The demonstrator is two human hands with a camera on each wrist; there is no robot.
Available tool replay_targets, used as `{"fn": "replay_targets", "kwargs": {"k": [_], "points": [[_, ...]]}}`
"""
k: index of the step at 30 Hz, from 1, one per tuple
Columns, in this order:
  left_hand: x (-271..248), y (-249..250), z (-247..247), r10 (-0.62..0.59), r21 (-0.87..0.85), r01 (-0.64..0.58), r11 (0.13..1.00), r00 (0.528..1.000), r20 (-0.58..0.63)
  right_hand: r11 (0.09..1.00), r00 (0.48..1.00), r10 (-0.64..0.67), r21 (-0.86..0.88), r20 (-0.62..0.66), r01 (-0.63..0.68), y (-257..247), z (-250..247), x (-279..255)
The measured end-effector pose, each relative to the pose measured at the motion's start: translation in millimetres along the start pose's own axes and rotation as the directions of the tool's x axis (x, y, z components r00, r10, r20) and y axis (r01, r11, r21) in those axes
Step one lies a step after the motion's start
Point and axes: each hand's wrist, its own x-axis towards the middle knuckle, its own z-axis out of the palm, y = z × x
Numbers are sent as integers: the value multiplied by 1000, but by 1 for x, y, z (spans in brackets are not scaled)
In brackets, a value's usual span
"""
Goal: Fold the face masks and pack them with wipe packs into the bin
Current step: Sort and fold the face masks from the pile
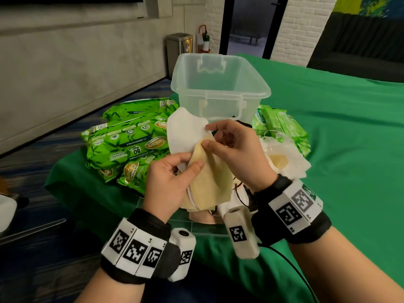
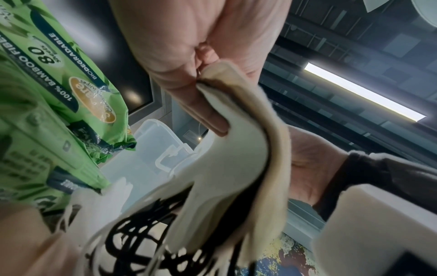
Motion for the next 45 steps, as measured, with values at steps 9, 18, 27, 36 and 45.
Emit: {"fn": "replay_targets", "kwargs": {"k": [9,18,27,36,45], "points": [[1,-1,-2,3,18,-3,1000,1000,15,996,962,90,-18,259,-88,1,-25,4],[2,1,-3,-2,1,2,1000,999,45,999,945,-1,45,326,-14,-1,-24,2],[4,-2,-4,-2,18,0,1000,998,61,996,971,-13,-88,238,35,-5,-29,2],[9,-4,-10,7,163,-27,986,993,122,952,981,-49,307,189,-12,-22,-40,11],[3,-4,-9,110,294,-213,932,937,331,968,896,250,-77,367,-239,-32,-40,31]]}}
